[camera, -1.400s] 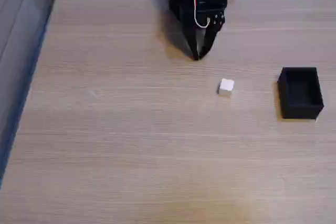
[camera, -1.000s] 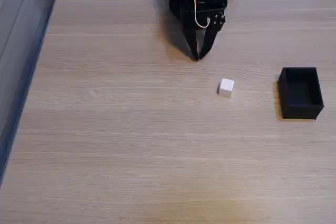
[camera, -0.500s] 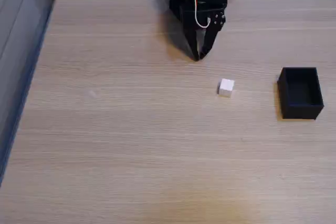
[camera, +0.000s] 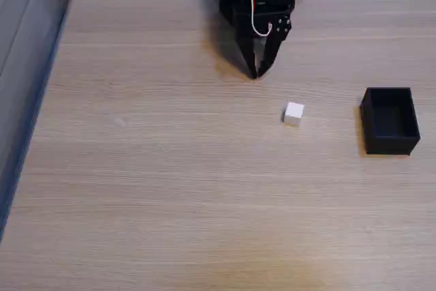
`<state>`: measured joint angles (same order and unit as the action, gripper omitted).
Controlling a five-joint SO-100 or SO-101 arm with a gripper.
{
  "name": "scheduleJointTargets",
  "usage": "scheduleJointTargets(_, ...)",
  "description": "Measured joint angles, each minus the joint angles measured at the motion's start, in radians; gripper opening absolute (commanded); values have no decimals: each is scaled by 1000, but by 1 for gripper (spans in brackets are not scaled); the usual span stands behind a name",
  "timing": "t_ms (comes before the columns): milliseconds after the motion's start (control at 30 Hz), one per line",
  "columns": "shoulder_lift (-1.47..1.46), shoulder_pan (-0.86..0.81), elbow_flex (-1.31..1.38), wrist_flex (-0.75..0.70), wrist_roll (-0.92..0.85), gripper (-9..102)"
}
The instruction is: Pick a white block and place it in the black box.
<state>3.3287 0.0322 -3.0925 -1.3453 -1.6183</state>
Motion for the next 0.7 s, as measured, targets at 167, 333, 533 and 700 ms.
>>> scheduleJointTargets(167,0,0,0,0,0,0)
scheduleJointTargets(333,0,0,0,0,-8,0)
scheduleJointTargets(533,-52,2,17,55,-92,0)
scheduleJointTargets(700,-244,0,149,109,-124,0)
